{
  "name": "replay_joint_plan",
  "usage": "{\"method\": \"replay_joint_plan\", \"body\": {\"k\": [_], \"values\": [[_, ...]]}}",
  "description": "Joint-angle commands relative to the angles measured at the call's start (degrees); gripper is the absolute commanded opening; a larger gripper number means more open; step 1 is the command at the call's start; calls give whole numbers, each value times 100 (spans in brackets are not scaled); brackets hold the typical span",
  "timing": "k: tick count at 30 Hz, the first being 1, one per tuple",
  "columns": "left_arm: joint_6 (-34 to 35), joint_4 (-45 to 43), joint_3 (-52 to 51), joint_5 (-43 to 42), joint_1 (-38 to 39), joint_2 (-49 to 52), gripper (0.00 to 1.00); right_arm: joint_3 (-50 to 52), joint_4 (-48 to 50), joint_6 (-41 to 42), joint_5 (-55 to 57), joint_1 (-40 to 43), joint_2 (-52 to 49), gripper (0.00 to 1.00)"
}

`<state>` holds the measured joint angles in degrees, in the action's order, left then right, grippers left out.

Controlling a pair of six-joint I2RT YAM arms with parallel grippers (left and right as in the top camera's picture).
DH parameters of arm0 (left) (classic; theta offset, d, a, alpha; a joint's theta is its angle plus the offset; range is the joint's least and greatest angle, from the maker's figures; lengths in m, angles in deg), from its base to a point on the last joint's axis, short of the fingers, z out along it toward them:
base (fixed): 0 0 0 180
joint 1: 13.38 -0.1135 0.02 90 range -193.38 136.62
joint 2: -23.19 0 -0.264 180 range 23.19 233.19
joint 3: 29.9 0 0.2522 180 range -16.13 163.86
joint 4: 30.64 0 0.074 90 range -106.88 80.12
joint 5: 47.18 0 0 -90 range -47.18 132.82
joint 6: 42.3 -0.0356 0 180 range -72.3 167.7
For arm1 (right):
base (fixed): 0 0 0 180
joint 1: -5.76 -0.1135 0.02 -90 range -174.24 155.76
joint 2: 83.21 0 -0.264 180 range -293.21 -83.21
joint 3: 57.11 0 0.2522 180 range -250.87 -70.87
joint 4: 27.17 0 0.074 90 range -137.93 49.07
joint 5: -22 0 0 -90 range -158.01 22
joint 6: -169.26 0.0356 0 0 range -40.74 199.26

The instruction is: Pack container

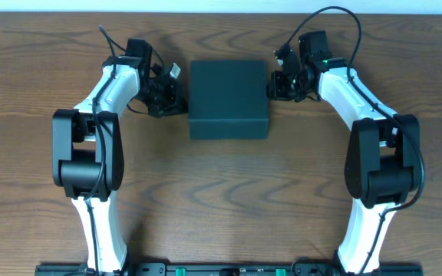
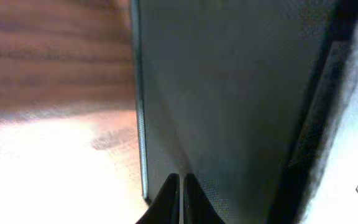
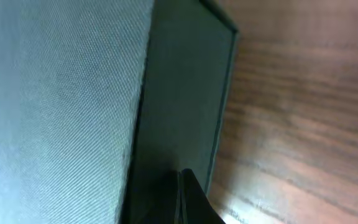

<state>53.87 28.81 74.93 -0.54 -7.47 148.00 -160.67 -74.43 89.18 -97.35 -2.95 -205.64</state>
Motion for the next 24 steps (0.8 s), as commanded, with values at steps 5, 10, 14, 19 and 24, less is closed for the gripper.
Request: {"method": "replay_joint_plan", "body": {"k": [5,10,14,19,24], "values": [[31,4,-48,-232,127,-76,6,7,-109,33,-114,-173,-22,2],[28,173,219,557,-105,-267,6,-197,-667,31,262,-22,96,2],[-20,225,621,1156,-181,-688,6,-369,-962,-70,608,96,535,2],[-105,-105,815,1292,-138,-1250,6,-369,-966,-424,1134,17,1362,2],[-105,-94,807,1180,74,-1224,6,-350,-1335,-503,1113,-214,1550,2]]}}
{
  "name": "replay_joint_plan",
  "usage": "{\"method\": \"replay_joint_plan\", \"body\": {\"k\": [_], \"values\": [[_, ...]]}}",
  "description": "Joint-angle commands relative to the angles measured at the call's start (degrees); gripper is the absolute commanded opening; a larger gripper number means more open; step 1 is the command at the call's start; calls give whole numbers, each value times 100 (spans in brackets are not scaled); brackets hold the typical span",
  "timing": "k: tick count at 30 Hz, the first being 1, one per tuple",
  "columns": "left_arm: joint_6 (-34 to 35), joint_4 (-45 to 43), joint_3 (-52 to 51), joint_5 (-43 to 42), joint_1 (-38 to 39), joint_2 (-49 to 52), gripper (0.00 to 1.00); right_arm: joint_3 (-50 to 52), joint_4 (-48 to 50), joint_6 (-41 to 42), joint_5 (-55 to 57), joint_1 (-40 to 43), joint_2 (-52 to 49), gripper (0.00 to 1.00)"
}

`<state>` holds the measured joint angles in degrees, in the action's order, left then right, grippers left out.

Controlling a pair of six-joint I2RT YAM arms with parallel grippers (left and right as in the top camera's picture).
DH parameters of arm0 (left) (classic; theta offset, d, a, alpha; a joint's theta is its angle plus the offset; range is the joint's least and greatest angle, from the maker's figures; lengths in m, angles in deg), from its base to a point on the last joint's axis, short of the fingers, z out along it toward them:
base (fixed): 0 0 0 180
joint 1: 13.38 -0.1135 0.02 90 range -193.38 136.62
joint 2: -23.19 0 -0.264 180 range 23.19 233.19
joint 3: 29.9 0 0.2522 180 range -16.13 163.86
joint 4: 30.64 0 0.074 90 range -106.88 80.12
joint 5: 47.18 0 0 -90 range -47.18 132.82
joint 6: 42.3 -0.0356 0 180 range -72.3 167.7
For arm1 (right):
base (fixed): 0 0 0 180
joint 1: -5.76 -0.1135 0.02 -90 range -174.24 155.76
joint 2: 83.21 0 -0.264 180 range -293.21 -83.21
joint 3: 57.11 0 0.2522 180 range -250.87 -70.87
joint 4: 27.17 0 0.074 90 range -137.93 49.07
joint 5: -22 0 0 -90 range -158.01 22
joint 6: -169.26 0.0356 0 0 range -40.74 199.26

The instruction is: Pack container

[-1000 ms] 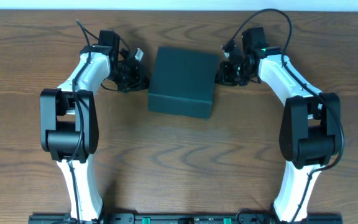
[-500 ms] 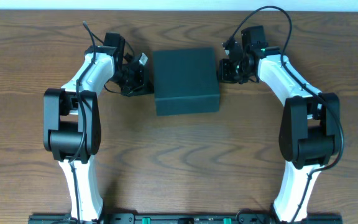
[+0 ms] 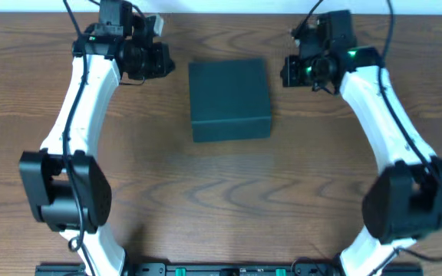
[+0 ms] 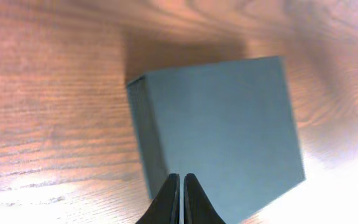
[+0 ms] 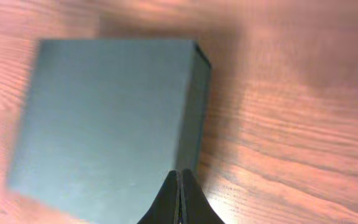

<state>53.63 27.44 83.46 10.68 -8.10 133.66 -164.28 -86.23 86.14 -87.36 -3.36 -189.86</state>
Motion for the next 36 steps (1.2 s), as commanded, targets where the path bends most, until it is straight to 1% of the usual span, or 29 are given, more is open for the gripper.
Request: {"method": "replay_joint_plan", "body": {"k": [1,5,9,14,18,23,28,36], "values": [[-81,46,-46,57,227,256,6,66,-254,-256,111,-245,-63,1],[-83,42,-46,61,520,463,5,304,-372,-273,107,-457,-186,2],[-55,46,-46,46,756,815,6,730,-170,-269,70,-634,-249,2],[-11,46,-48,-197,857,1102,6,1215,181,-256,61,-671,-278,2],[-13,46,-48,-195,863,1141,6,1460,369,-219,63,-671,-289,1],[-13,85,-48,-197,863,1141,6,1508,420,-221,-4,-671,-286,1],[-15,153,-48,-195,863,1141,5,1508,284,-225,-610,-673,-232,2],[-17,203,-48,-175,863,1141,6,1510,-109,-332,-627,-863,-9,2]]}}
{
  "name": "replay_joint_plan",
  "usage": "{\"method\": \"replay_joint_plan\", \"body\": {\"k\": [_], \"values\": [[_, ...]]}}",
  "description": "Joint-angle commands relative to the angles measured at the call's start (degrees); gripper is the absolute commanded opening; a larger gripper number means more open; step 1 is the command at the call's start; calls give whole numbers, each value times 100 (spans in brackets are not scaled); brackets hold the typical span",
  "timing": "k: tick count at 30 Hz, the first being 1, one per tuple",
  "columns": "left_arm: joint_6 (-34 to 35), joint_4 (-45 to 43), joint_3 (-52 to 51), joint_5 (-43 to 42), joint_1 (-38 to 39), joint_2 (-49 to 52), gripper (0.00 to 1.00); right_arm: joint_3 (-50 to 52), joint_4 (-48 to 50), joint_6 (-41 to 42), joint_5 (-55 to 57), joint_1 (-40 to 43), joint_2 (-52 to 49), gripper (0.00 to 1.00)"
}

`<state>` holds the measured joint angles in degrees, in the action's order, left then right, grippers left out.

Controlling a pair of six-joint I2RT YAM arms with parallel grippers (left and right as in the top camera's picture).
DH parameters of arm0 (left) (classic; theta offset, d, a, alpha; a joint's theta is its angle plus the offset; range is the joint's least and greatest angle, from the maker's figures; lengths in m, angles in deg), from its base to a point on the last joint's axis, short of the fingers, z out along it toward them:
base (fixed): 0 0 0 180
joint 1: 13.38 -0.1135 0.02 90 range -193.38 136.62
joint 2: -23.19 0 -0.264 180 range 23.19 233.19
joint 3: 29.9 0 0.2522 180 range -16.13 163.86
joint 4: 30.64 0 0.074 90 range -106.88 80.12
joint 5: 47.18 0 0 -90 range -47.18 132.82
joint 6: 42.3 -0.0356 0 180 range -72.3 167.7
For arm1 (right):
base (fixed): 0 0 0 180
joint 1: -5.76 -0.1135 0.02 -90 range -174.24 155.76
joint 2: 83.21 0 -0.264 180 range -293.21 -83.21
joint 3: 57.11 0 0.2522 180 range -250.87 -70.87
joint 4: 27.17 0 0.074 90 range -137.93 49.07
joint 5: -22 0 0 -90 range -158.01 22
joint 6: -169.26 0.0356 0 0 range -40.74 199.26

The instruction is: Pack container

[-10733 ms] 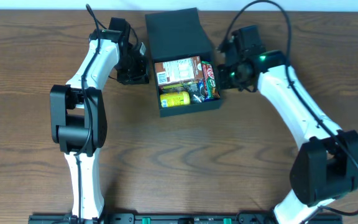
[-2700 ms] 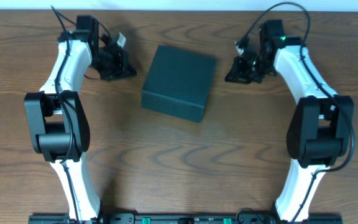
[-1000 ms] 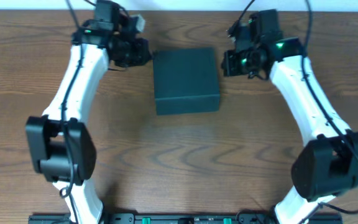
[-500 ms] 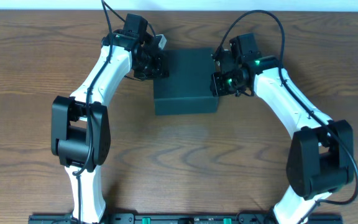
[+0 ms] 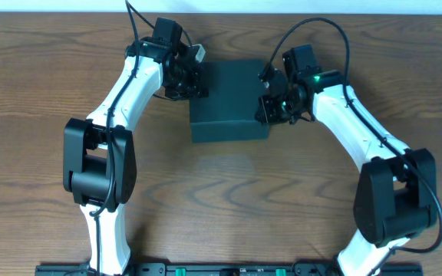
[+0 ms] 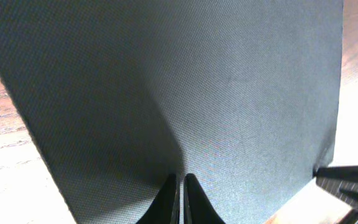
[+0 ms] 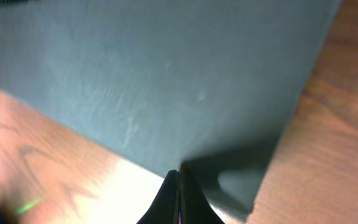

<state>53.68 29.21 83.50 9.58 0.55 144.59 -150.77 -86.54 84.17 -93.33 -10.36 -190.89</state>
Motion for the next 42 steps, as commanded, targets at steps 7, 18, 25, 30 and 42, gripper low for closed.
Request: {"method": "replay_joint_plan", "body": {"k": [7,18,25,30,42], "values": [[-74,24,-52,-63,-2,48,6,240,-74,-107,328,-573,170,2],[-131,48,-52,-66,-2,48,6,1143,1495,1377,2490,-1486,170,2],[-223,256,-52,-66,-4,48,5,1821,3158,1908,3200,-1659,170,2],[-282,358,-52,-66,-4,48,5,1867,3294,1947,3169,-1661,184,2],[-118,328,-37,-98,-13,28,6,1803,2664,1429,3021,-909,2664,2]]}}
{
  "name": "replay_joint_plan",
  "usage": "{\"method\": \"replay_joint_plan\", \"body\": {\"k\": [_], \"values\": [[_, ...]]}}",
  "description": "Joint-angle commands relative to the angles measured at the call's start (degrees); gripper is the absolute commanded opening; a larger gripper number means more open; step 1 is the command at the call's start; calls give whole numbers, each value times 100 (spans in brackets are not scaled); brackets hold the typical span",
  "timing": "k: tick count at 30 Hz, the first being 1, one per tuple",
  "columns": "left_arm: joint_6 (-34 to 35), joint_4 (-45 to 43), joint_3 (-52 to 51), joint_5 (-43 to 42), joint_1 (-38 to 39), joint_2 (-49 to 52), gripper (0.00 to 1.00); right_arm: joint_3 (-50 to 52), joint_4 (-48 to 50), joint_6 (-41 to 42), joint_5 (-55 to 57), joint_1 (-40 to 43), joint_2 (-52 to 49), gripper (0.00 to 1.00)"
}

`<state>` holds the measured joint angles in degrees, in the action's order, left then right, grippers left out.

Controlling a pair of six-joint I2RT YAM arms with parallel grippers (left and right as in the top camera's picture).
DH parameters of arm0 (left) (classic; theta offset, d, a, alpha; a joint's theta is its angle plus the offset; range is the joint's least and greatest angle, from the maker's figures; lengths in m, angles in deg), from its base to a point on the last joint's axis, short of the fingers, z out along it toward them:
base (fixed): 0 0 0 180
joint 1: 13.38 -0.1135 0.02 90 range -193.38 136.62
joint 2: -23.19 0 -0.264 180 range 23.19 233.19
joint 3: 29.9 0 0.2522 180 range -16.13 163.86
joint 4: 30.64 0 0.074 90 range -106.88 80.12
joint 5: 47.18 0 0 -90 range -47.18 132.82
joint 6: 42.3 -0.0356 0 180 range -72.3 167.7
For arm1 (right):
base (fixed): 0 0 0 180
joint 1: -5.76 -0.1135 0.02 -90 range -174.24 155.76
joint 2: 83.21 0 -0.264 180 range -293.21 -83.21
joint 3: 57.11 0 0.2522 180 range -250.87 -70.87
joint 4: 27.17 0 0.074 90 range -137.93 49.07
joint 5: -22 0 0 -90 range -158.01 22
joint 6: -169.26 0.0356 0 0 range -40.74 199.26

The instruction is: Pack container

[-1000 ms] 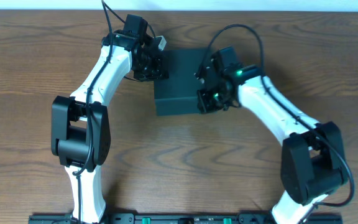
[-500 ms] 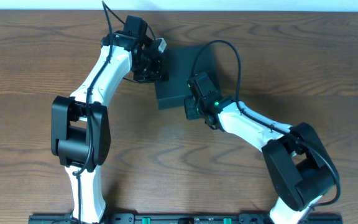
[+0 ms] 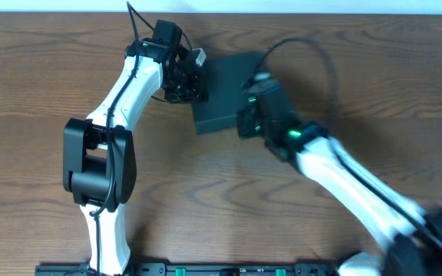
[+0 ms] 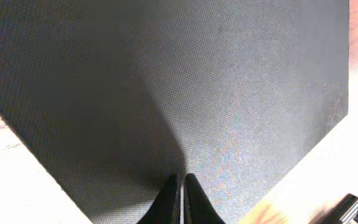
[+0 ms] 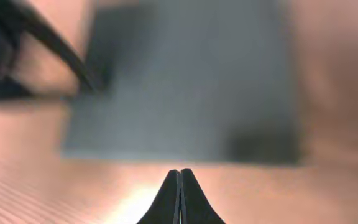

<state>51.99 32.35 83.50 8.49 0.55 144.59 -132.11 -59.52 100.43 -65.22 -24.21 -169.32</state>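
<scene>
A dark green closed box (image 3: 222,90) lies on the wooden table, turned a little askew. My left gripper (image 3: 194,83) is shut, its tips over the box's left part; in the left wrist view the fingertips (image 4: 181,186) hover over the textured lid (image 4: 216,93). My right gripper (image 3: 244,123) is shut and blurred, at the box's near right edge. The right wrist view shows its tips (image 5: 179,180) over bare table just in front of the box (image 5: 185,81).
The wooden table (image 3: 206,199) spreads wide around the box. The right arm (image 3: 344,176) stretches blurred across the right half of the table. The left arm (image 3: 121,92) reaches in from the left.
The right arm has swung from the box's right side to its near edge, and it is blurred. The box sits rotated slightly. The left gripper stays over the box's left part.
Both grippers were shut against the box's left and right sides. Then they were raised and apart, clear of the box. After that both stood over the lid's edges. Now the right one is in front of the box, which has turned a little.
</scene>
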Motion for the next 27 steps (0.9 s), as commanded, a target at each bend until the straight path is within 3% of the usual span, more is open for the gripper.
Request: {"method": "replay_joint_plan", "body": {"k": [1,5,10,15,27], "values": [[94,-9,-31,-28,-15,9,6,-61,-79,-197,144,688,566,2],[374,-297,11,-168,-87,-203,6,28,-369,-190,-629,1665,313,2],[820,-533,24,227,-398,-778,6,92,-334,-46,-1309,2188,-538,2],[1172,-505,17,992,-837,-1049,6,92,101,-17,-2173,2236,-1379,2],[1829,-879,-782,872,-979,-533,6,92,1196,-249,-3698,2133,-2260,2]]}}
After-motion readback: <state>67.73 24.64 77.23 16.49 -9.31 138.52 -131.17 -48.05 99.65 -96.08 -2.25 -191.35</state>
